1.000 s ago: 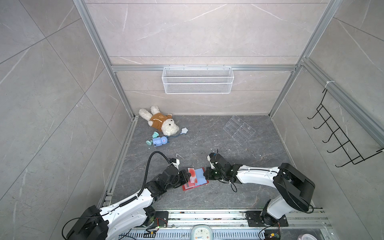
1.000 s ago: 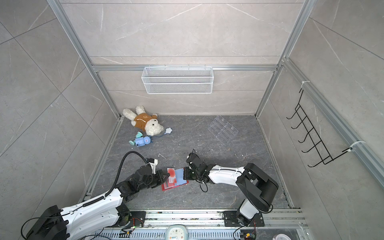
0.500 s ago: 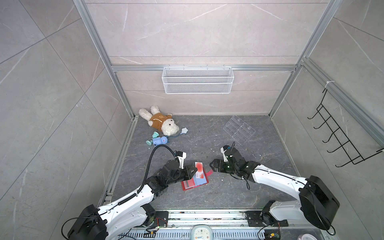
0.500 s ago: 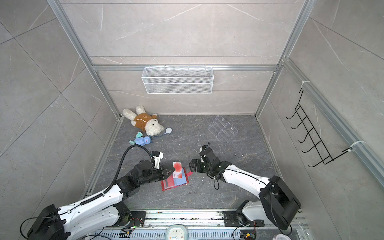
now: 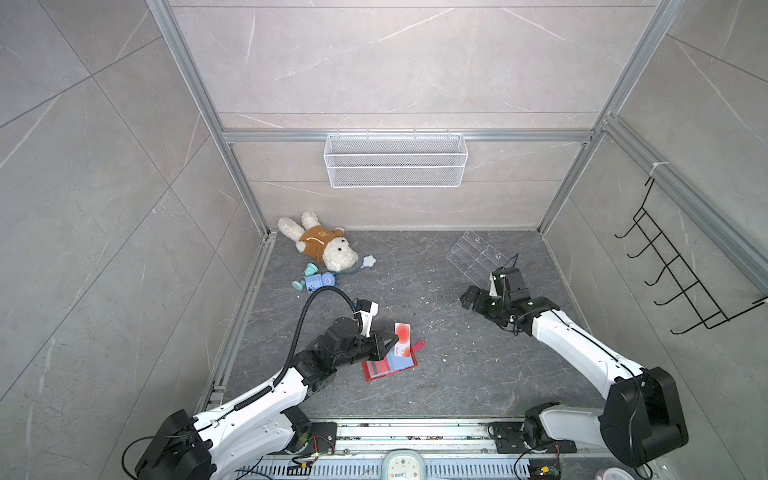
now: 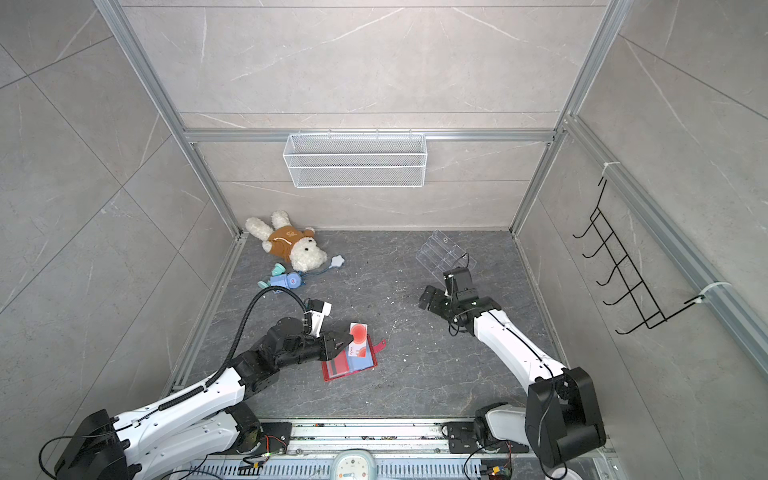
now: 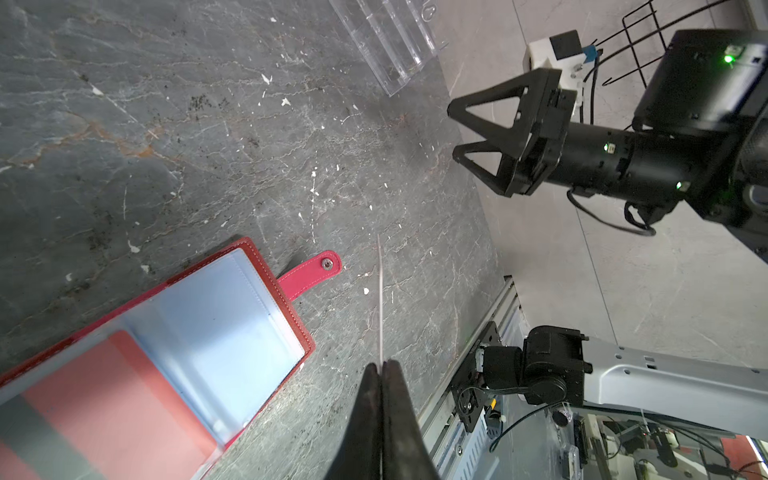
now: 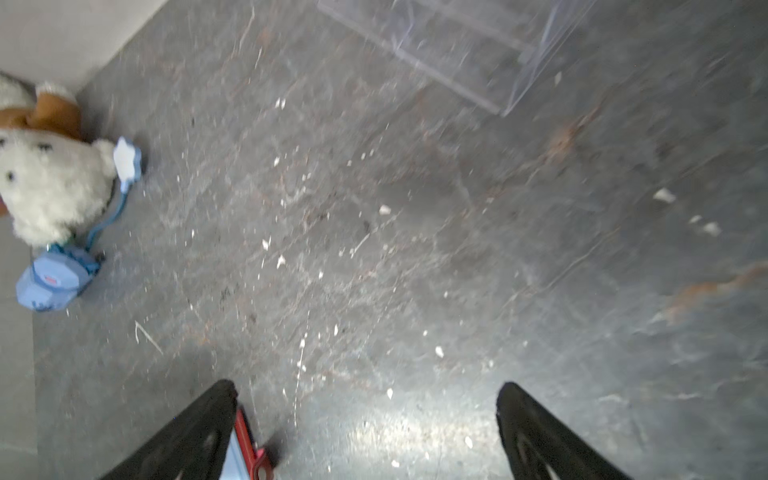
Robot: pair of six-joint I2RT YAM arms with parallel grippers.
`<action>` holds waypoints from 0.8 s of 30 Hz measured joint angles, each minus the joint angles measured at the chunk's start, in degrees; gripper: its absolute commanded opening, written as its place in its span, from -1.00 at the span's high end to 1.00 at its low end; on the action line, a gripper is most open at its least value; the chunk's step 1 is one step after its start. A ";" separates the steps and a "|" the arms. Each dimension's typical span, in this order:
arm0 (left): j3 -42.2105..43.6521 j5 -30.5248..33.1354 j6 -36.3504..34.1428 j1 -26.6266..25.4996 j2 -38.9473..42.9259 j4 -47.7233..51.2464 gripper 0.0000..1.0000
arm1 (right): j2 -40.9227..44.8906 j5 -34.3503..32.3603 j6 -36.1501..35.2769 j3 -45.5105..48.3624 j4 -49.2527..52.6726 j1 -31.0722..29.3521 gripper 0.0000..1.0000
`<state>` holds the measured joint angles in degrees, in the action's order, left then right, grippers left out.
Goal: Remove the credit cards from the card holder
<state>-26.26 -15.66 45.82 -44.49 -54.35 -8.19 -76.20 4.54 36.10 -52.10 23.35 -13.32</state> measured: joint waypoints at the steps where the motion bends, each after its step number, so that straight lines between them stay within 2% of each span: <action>1: -0.33 0.00 -0.46 0.00 0.04 0.00 1.00 | -1.22 0.20 -0.33 -1.84 0.48 1.97 -0.89; 5: -1.18 -0.07 -1.73 0.00 0.15 0.02 1.00 | -7.34 0.76 -1.95 -9.90 2.27 9.05 -0.73; 10: -1.25 -0.09 -2.64 0.00 0.17 0.02 1.00 | -16.39 -0.39 -3.50 -20.09 4.17 14.05 -0.53; 16: -1.25 -0.11 -3.06 0.00 0.17 0.04 1.00 | -26.82 -2.75 -5.07 -30.86 6.75 15.37 -0.31; 24: -1.25 0.00 -3.74 0.00 0.15 0.09 1.00 | -35.89 -5.29 -6.64 -40.76 9.97 15.50 -0.03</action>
<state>-27.51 -15.66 42.09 -44.49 -54.19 -8.10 -112.09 -0.75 29.45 -92.86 33.32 2.17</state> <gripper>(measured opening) 0.044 0.542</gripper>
